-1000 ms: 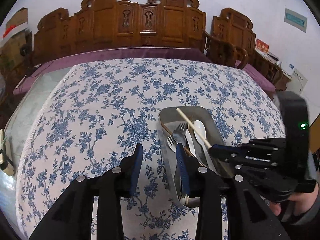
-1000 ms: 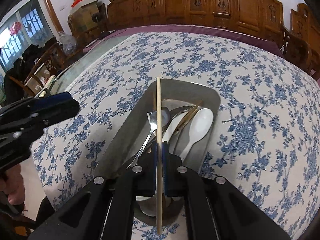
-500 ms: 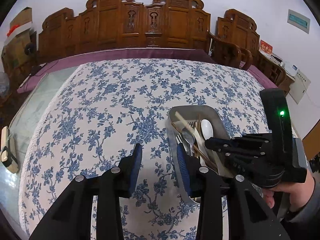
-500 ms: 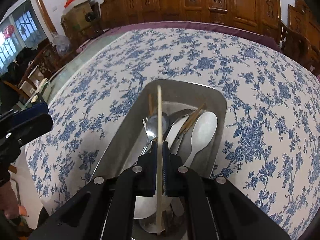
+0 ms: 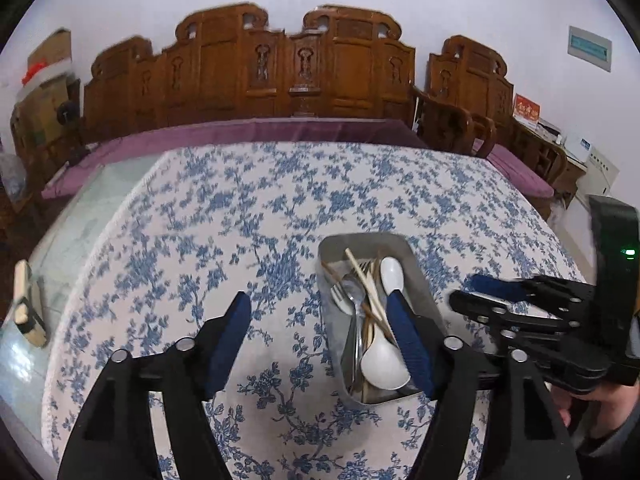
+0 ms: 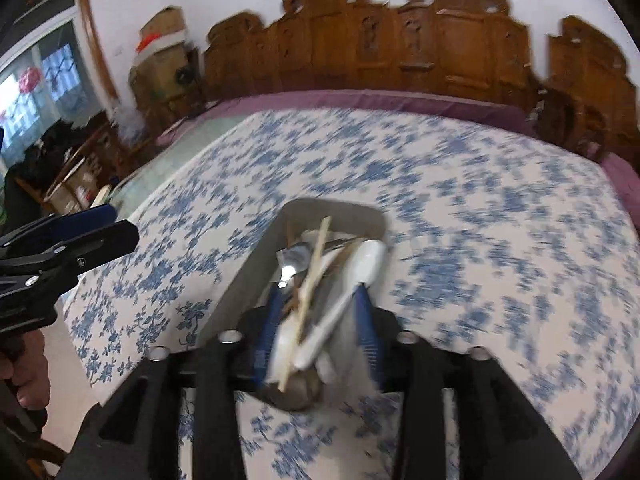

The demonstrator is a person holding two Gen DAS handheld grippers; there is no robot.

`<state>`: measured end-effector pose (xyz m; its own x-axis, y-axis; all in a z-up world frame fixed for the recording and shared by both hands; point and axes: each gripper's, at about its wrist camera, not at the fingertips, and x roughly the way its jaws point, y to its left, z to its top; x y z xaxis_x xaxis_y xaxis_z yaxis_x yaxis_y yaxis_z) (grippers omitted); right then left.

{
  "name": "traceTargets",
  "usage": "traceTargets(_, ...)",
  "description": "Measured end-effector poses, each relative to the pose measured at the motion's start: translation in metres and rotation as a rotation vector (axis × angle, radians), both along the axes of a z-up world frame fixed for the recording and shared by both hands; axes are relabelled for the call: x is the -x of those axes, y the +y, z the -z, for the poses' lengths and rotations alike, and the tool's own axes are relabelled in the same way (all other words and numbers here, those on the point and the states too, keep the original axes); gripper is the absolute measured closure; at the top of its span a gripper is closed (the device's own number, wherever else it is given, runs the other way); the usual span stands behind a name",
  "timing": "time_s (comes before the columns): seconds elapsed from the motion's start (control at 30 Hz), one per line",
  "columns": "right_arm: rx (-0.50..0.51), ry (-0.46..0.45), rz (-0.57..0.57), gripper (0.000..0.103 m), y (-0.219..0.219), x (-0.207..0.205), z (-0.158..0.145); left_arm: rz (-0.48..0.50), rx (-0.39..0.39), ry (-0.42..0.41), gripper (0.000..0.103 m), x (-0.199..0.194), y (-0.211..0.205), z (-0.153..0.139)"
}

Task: Organize utensils

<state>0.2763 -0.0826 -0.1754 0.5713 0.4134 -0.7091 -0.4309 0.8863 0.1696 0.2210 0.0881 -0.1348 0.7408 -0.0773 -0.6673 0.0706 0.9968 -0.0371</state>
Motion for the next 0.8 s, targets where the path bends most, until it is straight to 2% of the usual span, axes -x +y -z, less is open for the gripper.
traceTargets(0.03, -0.010, -0.021, 0.025, 0.038, -0.010, 0.008, -0.007, 0.002, -0.005, -0.011, 0.027, 0.003, -0.003, -0.003)
traceTargets(0.17, -0.018, -0.073, 0.071, 0.022, -0.038, 0.033, -0.028, 0.000, -0.030, -0.065, 0.011, 0.020, -0.022, -0.021)
traceTargets(0.23, -0.023, -0.102, 0.104, 0.008, -0.054, 0.047, -0.040, -0.001, -0.039, -0.080, 0.007, 0.026, -0.029, -0.027)
traceTargets(0.3, -0.018, -0.116, 0.126, 0.003, -0.065, 0.058, -0.047, -0.008, -0.051, -0.084, 0.007, 0.032, -0.038, -0.034)
traceTargets(0.57, -0.017, -0.162, 0.200, 0.002, -0.100, 0.102, -0.077, -0.004, -0.038, -0.098, 0.007, 0.066, -0.069, -0.054)
traceTargets(0.8, -0.041, -0.260, 0.237, 0.002, -0.120, 0.142, -0.115, -0.012, -0.023, -0.130, 0.007, 0.097, -0.085, -0.076)
